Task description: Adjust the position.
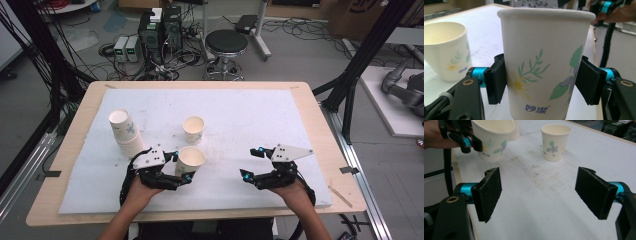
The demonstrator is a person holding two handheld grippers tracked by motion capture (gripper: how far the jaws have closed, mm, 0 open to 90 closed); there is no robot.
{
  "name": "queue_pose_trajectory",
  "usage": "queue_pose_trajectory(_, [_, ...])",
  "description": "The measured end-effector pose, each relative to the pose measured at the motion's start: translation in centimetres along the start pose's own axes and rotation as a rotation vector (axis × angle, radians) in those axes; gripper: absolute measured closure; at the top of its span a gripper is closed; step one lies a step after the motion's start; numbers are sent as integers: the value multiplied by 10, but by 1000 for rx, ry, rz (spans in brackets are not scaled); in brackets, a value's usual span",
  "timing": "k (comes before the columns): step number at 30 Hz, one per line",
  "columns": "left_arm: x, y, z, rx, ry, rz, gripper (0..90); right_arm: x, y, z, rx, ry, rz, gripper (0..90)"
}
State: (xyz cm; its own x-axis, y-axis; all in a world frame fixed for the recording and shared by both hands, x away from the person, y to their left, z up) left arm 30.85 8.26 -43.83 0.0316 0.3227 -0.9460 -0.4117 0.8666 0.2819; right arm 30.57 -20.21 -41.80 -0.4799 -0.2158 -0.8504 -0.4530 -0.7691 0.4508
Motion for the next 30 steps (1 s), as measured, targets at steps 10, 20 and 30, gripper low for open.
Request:
queue_pose_trajectory(10, [-9, 22, 14, -157, -10, -134, 321, 19, 8, -21, 79, -55, -43, 222])
queue_pose_trajectory(20, [-11, 34, 18, -222, -8, -172, 319, 18, 17, -28, 120, -63, -79, 221])
queue_pose_trajectory(30, [-11, 33, 18, -241, -11, -168, 312, 18, 20, -29, 126, -68, -86, 221])
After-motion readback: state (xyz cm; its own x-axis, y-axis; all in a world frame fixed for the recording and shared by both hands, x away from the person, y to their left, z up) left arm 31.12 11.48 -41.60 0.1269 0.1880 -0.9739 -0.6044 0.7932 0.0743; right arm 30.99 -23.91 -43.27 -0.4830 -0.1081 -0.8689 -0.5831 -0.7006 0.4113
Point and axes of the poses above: each handheld gripper's, and its own axes: y roughly backward along the jaws, x roughly out of its underside, z roughly to its left, the point moved 6 cm from there along -y, roughly forward along the jaws, and after that the axes turned 15 degrees about -y, right-handed, at the moved point
